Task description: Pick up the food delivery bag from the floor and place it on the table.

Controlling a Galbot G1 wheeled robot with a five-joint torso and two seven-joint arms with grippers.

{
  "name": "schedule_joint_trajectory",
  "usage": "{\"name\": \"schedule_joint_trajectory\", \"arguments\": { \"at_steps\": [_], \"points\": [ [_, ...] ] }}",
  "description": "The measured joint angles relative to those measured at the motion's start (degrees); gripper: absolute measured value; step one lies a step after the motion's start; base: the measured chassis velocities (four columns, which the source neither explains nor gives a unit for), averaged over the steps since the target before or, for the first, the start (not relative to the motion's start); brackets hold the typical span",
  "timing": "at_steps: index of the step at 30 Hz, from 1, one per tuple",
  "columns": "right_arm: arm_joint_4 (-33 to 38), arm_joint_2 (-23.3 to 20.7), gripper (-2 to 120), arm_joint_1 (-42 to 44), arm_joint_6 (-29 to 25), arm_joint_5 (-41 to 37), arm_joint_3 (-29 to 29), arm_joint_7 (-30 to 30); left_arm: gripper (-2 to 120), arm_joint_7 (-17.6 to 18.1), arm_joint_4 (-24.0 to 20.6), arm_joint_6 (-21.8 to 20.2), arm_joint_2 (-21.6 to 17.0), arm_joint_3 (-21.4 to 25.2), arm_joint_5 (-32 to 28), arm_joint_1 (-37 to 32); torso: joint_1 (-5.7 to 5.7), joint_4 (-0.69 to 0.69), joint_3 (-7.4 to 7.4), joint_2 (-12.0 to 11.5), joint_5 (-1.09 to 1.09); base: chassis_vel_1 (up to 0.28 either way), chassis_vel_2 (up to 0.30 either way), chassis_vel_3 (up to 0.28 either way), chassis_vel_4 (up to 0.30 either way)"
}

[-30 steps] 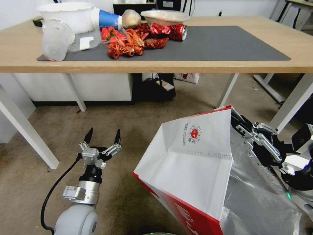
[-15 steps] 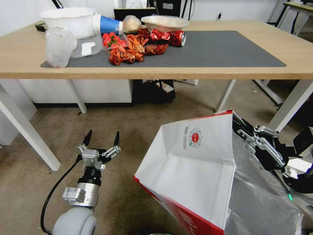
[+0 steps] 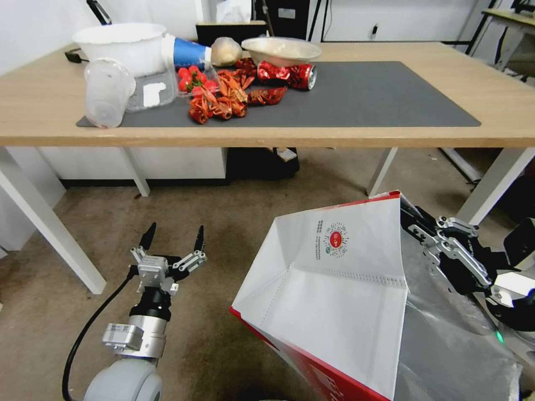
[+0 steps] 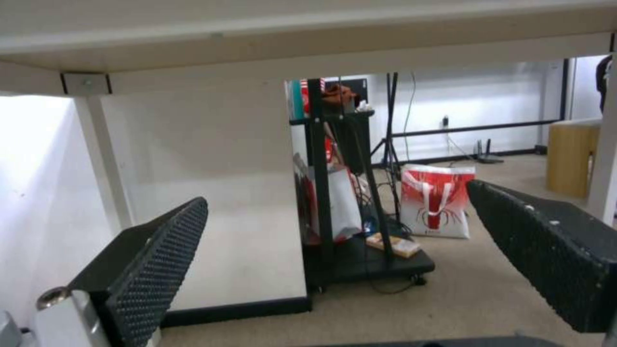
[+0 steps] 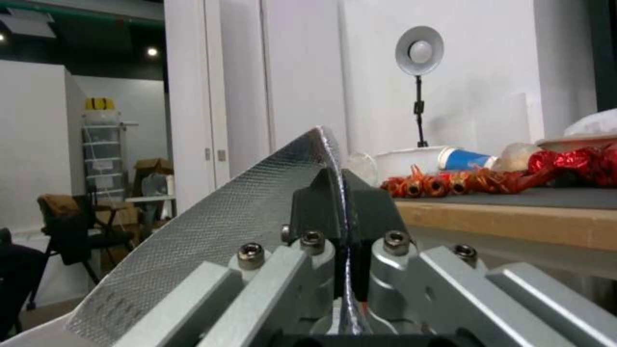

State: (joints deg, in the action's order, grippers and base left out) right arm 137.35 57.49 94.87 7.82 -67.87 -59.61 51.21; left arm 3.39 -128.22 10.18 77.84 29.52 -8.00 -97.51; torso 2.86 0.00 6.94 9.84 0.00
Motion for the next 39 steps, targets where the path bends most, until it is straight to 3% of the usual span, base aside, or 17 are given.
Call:
{"name": "schedule_joint_trajectory", "arguments": {
  "at_steps": [39],
  "points": [
    [-0.10, 0.89, 0, -0.12, -0.85, 0.82, 0.24, -0.07, 100, 0.54, -1.88, -2.46, 0.15, 0.58, 1.68, -1.36, 2.44, 0.00, 6.80, 9.20, 0.00, 0.000, 0.000, 0.000, 0.000]
  ]
}}
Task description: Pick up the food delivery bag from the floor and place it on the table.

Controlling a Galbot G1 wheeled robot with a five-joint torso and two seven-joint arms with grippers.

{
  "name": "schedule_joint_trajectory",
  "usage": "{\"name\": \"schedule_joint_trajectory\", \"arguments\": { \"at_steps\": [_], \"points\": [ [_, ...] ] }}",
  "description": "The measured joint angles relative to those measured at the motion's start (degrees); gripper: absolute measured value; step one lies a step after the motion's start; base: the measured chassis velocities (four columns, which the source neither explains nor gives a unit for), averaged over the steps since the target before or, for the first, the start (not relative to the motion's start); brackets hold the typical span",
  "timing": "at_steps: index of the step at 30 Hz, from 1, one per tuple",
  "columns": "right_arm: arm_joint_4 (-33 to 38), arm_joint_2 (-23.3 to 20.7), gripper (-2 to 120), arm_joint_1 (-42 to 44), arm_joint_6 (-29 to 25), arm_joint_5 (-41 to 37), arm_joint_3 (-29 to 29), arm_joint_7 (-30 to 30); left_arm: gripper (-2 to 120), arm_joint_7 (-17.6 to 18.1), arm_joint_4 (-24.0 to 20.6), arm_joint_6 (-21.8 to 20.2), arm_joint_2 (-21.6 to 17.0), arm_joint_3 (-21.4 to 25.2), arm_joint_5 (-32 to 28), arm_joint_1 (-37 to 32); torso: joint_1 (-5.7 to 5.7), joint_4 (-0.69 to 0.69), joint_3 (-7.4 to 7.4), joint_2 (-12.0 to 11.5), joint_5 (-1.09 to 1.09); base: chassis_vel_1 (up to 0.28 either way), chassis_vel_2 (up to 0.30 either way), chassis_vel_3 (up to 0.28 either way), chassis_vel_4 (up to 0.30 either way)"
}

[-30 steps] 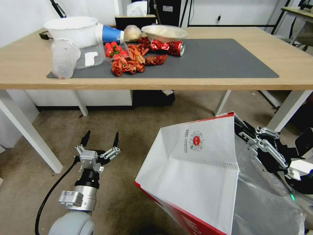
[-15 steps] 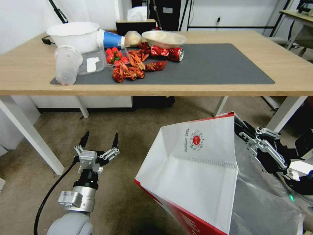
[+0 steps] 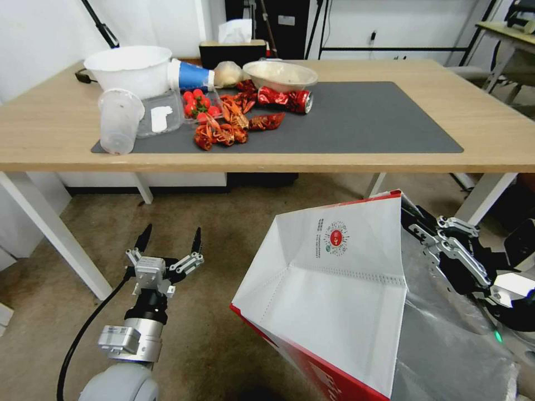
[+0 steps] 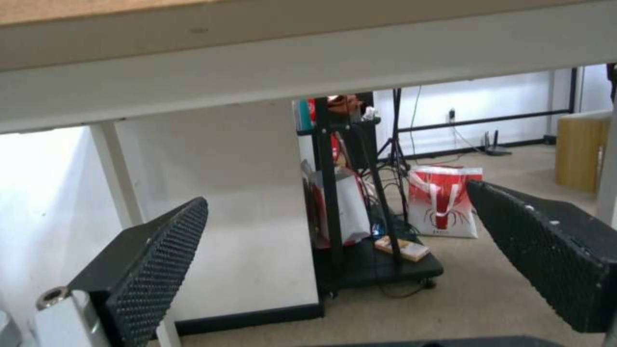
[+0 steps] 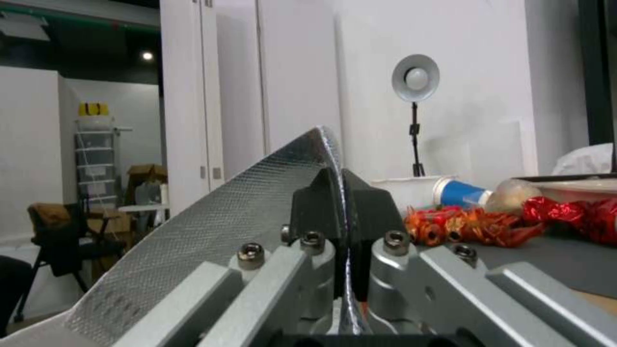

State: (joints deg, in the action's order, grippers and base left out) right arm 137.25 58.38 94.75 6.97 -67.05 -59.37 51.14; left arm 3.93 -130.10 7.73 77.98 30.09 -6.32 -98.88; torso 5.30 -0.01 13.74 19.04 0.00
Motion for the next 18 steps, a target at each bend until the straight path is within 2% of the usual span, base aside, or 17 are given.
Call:
{"name": "schedule_joint_trajectory", "arguments": {
  "at_steps": [3, 18],
  "points": [
    [-0.03, 0.05, 0, 0.06, -0.01, 0.00, -0.05, 0.07, 100, -0.04, 0.00, -0.02, -0.01, 0.06, -0.02, 0.01, 0.09, 0.00, 0.15, 0.24, 0.00, 0.000, 0.000, 0.000, 0.000],
    [-0.38, 0.59, 0, 0.18, -0.04, 0.62, -0.03, 1.12, 100, -0.27, 0.28, 0.06, -0.16, 0.20, -0.03, -0.04, 1.28, 0.00, 2.73, 4.01, -0.01, 0.000, 0.000, 0.000, 0.000]
  ]
}}
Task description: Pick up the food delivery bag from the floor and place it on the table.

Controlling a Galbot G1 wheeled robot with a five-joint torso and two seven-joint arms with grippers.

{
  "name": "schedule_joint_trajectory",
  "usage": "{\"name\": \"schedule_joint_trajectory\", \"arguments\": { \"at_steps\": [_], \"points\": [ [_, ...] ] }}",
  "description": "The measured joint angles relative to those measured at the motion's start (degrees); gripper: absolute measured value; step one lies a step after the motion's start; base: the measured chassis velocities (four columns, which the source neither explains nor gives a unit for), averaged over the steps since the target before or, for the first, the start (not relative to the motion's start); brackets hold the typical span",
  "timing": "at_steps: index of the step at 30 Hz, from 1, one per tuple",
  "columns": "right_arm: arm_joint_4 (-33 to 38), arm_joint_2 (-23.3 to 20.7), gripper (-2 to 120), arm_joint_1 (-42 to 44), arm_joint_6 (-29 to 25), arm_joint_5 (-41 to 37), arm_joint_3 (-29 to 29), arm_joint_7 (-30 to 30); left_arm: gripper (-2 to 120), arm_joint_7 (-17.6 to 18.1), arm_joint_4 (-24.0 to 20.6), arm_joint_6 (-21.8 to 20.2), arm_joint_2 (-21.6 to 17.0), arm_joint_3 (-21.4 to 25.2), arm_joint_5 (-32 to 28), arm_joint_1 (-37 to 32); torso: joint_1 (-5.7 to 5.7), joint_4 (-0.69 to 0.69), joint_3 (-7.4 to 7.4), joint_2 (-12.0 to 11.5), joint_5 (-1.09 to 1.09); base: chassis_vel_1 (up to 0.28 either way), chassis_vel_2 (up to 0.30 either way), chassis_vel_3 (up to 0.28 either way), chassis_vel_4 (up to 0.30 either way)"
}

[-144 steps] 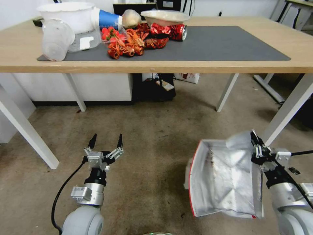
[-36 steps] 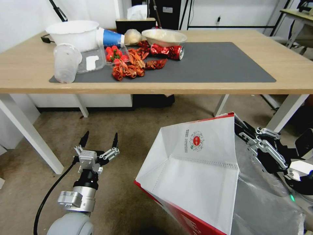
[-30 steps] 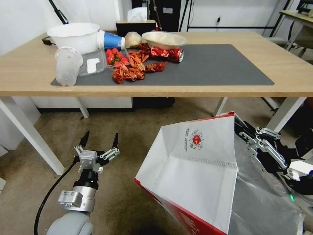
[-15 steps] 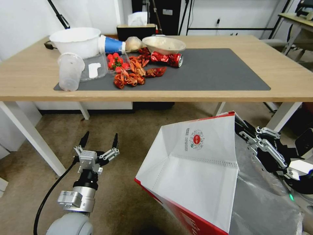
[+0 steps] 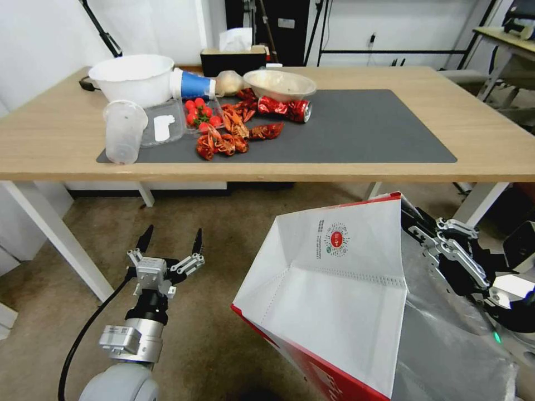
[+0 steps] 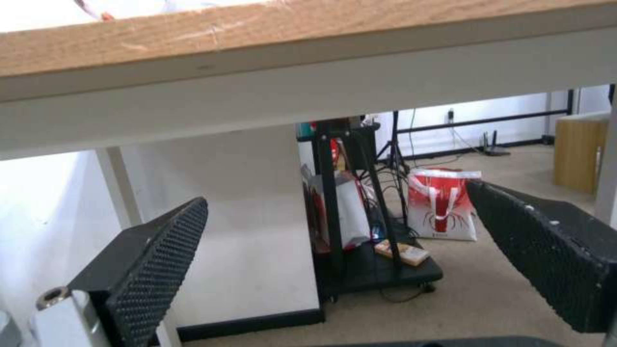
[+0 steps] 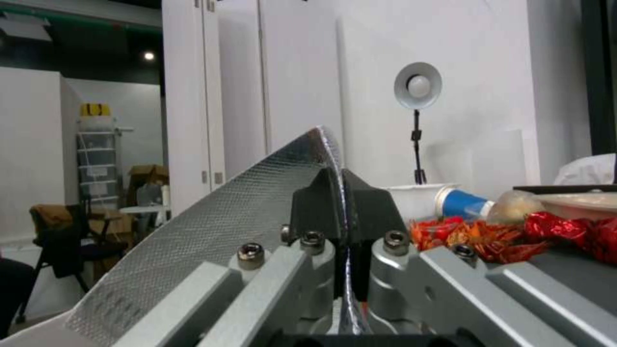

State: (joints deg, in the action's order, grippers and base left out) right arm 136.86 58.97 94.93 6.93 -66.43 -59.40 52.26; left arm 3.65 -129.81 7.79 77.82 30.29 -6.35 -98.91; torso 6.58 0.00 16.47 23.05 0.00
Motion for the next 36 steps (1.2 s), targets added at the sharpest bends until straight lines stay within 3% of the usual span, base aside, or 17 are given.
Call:
{"name": "schedule_joint_trajectory", "arguments": {
  "at_steps": [21, 36],
  "points": [
    [0.12, 0.80, 0, 0.15, -0.19, 0.68, 0.59, 0.64, 100, -0.02, -0.72, -0.27, -0.03, 0.55, -0.11, -0.04, 1.57, 0.00, 3.03, 4.57, 0.01, 0.000, 0.000, 0.000, 0.000],
    [0.41, 1.81, 0, 0.30, -0.46, 1.21, 0.62, 0.99, 100, -1.19, -2.05, -2.89, -0.67, 1.53, -0.24, -0.61, 2.99, -0.01, 5.39, 8.35, 0.00, 0.000, 0.000, 0.000, 0.000]
  ]
}}
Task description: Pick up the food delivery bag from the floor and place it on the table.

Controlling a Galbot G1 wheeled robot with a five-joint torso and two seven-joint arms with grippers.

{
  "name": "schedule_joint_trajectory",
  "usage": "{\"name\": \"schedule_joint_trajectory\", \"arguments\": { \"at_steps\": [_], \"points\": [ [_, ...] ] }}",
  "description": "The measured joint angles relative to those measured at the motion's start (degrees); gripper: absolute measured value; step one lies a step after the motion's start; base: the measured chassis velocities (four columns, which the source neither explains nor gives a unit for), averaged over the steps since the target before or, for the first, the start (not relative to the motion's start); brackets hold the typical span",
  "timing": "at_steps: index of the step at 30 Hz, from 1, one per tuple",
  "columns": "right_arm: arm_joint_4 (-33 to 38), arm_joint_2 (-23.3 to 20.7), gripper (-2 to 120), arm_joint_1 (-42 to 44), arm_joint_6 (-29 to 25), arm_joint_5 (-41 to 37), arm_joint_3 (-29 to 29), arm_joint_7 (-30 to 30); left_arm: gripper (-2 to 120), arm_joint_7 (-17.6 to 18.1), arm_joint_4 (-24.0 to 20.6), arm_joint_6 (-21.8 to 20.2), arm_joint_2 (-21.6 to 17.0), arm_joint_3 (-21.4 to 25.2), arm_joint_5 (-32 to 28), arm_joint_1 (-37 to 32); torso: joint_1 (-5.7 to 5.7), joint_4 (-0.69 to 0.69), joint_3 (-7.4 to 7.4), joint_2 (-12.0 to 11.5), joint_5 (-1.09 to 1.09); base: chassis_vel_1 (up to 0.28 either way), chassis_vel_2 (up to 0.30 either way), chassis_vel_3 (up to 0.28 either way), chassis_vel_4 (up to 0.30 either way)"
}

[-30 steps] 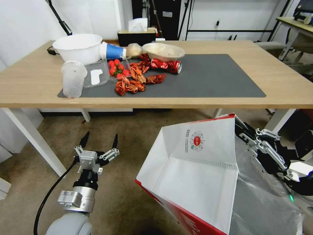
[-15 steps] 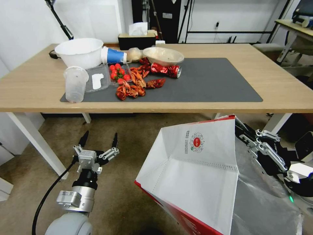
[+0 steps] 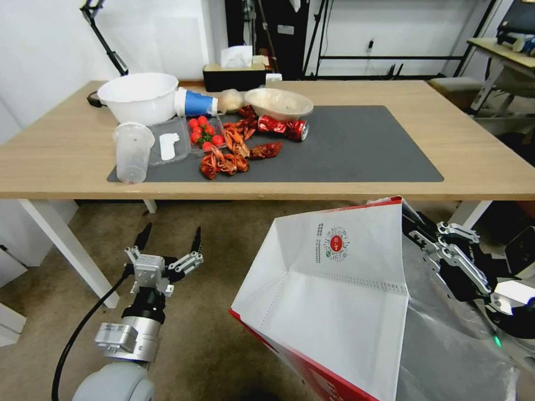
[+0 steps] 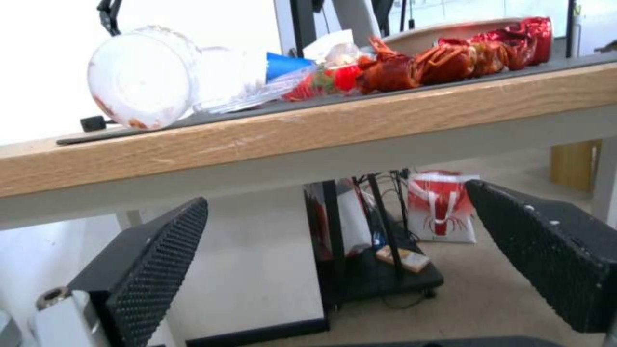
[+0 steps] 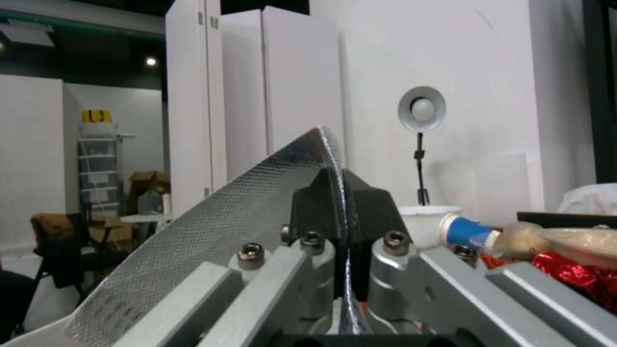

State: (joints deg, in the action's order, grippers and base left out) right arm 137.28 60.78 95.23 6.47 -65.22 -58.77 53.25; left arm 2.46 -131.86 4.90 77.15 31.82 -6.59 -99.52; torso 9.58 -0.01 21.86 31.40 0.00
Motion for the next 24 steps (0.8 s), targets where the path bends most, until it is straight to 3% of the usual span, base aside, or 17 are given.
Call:
{"name": "schedule_joint_trajectory", "arguments": {
  "at_steps": [24],
  "points": [
    [-0.10, 0.44, 0, -0.07, -0.11, 0.45, 0.51, 0.02, 100, -0.94, -0.52, -1.31, -0.03, -0.33, -0.13, 0.10, 2.29, 0.01, 3.50, 5.80, 0.00, 0.000, 0.000, 0.000, 0.000]
  ]
}}
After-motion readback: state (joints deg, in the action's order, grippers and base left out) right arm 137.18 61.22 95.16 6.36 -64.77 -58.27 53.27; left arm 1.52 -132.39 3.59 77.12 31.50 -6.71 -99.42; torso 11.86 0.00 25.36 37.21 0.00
